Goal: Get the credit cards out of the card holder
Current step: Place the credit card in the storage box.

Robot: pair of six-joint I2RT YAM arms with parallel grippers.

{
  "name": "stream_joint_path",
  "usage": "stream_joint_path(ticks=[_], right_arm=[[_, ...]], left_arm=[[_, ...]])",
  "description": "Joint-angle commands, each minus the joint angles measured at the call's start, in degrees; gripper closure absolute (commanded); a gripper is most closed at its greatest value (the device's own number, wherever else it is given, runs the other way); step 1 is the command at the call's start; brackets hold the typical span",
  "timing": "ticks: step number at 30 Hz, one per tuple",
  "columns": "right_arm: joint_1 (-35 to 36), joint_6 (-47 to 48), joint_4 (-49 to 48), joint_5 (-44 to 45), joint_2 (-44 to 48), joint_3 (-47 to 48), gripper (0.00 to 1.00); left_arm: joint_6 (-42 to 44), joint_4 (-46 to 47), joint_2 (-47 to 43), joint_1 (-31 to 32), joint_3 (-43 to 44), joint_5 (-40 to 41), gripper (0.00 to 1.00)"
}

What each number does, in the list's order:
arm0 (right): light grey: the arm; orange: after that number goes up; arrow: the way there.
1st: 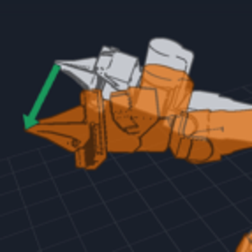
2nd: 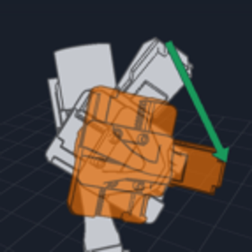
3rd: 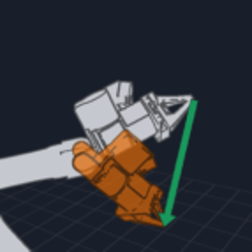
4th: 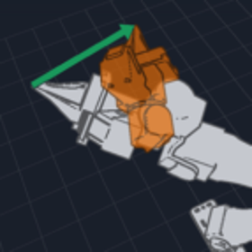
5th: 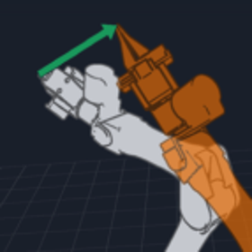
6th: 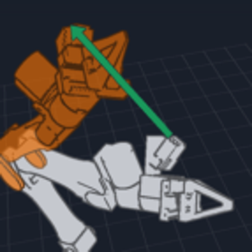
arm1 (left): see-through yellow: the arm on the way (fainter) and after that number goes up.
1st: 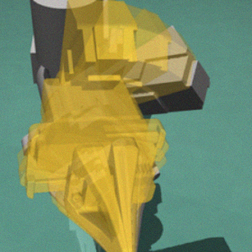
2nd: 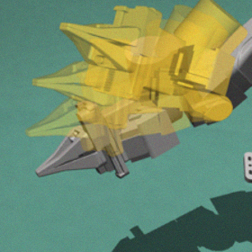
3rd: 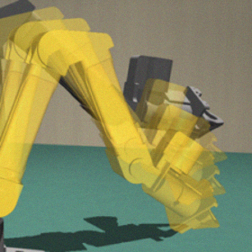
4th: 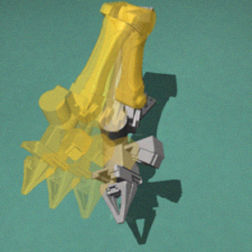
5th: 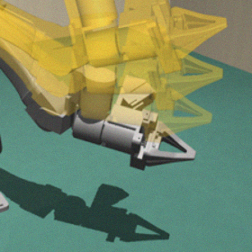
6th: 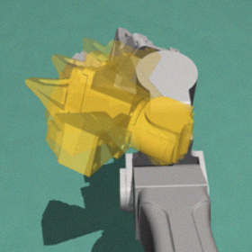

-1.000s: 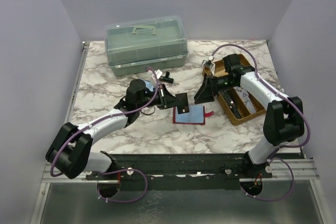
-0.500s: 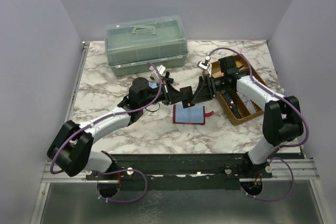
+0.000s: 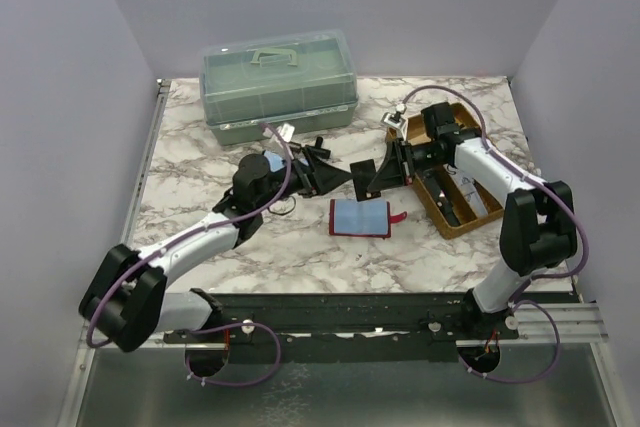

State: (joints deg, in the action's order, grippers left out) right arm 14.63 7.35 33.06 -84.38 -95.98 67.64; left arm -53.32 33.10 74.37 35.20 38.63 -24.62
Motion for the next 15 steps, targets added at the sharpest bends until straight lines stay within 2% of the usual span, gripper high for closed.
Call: stream_joint_path(ticks=[1, 6, 9, 15], right_arm=[[-2.0, 20.9, 19.0, 15.5, 0.6, 8.8, 1.0], [-13.1, 23.5, 23.9, 26.4, 1.2, 12.0, 1.0], [-19.6, 26.7, 29.4, 33.6, 1.4, 13.7, 1.0], [-24.6, 30.4, 32.5, 47.3, 2.6, 13.5, 1.0]], left_arm=[[-3.2, -1.8, -8.2, -4.7, -6.4, 6.6, 0.03], [-6.3, -4.5, -13.3, -12.2, -10.7, -0.4, 0.01], [-4.9, -8.9, -15.3, -14.5, -10.8, -2.5, 0.01], [0.6, -18.5, -16.6, -15.8, -7.8, -2.5, 0.01]])
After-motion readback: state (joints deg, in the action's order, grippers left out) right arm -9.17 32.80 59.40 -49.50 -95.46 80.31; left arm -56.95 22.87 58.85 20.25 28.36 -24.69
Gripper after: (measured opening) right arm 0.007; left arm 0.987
